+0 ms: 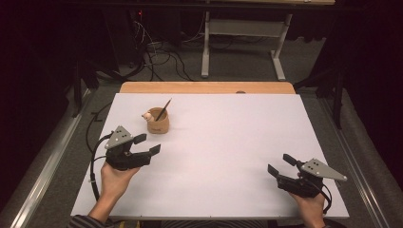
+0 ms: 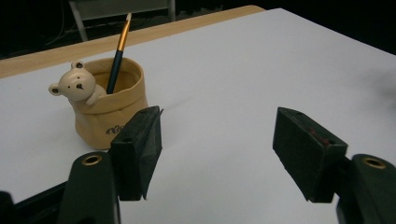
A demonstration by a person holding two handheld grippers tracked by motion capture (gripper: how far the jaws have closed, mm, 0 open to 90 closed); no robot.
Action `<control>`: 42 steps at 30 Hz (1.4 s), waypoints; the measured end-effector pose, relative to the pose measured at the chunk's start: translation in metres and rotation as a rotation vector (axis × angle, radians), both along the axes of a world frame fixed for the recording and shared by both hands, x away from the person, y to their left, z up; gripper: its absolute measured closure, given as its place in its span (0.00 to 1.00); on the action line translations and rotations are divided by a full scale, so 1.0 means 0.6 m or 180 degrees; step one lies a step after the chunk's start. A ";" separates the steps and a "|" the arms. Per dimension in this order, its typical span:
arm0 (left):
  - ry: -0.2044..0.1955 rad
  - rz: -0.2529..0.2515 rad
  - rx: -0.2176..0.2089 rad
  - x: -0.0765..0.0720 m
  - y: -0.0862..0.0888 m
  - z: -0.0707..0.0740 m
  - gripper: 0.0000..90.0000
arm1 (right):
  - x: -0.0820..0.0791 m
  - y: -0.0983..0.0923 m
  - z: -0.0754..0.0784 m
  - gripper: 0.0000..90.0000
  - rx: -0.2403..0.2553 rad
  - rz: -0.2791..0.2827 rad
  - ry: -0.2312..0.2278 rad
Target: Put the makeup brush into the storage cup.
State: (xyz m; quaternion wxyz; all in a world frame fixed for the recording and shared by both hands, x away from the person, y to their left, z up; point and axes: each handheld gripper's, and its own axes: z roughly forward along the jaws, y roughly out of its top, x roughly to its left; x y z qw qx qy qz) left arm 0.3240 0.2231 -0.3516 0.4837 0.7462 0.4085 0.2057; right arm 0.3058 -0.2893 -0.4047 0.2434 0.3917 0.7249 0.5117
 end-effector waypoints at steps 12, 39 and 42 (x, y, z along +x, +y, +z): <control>0.0023 0.0005 -0.0042 -0.004 -0.005 -0.010 0.37 | 0.000 0.000 0.000 0.32 -0.0001 0.0004 0.0001; 0.0101 0.0070 -0.0132 -0.008 -0.008 -0.038 0.37 | 0.000 0.001 0.000 0.32 0.0001 0.0002 0.0007; 0.0104 0.0077 -0.0139 -0.008 -0.007 -0.040 0.37 | 0.001 0.000 0.000 0.32 -0.0001 0.0005 -0.0001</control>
